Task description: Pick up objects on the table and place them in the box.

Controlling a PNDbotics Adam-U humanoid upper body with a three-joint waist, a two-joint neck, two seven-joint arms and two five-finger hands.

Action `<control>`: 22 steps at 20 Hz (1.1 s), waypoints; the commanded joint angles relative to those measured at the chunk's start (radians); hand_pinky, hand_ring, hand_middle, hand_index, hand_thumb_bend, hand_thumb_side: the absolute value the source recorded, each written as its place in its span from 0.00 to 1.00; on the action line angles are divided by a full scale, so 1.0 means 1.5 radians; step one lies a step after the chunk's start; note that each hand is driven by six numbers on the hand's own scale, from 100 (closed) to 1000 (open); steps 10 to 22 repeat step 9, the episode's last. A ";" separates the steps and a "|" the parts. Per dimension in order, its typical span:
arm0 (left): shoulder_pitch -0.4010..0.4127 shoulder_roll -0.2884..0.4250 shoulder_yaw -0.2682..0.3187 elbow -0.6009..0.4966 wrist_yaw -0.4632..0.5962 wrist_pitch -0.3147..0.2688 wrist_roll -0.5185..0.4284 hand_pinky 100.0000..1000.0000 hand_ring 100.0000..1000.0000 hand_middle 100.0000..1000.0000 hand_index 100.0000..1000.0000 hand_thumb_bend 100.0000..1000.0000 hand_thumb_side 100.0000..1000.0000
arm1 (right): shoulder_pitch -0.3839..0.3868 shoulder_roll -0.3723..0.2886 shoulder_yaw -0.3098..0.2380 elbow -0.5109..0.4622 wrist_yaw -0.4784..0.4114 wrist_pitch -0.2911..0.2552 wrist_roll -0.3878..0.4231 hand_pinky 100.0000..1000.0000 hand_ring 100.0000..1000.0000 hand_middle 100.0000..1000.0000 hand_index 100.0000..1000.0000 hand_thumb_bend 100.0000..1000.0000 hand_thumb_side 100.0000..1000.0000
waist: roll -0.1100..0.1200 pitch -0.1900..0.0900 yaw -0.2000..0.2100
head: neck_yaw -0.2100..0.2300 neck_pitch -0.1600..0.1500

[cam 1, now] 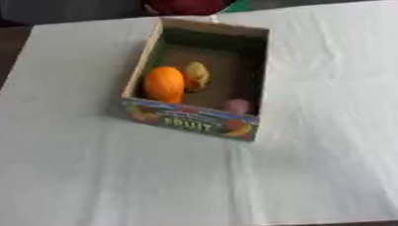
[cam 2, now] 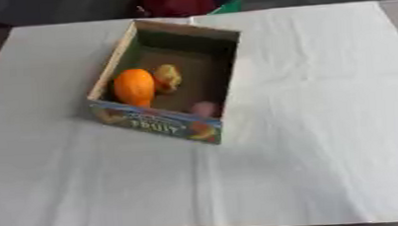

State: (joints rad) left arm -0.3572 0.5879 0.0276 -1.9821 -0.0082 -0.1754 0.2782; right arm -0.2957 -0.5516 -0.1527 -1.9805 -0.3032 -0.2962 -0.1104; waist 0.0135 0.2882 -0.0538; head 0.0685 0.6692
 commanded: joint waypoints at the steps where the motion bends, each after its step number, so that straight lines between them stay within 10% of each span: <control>1: 0.032 -0.009 0.027 -0.012 0.019 -0.045 0.010 0.59 0.67 0.63 0.80 0.00 1.00 | 0.004 -0.025 -0.013 -0.013 0.006 -0.017 -0.004 0.70 1.00 0.48 0.73 0.00 0.60 | -0.002 -0.013 0.002 | -0.004 0.006; 9: 0.157 -0.118 0.059 -0.012 0.011 -0.144 0.052 0.56 0.62 0.60 0.77 0.00 1.00 | 0.025 -0.017 -0.021 -0.013 0.012 -0.072 0.000 0.70 1.00 0.51 0.76 0.00 0.60 | -0.004 0.002 0.002 | -0.020 -0.021; 22: 0.157 -0.118 0.059 -0.012 0.011 -0.144 0.052 0.56 0.62 0.60 0.77 0.00 1.00 | 0.025 -0.017 -0.021 -0.013 0.012 -0.072 0.000 0.70 1.00 0.51 0.76 0.00 0.60 | -0.004 0.002 0.002 | -0.020 -0.021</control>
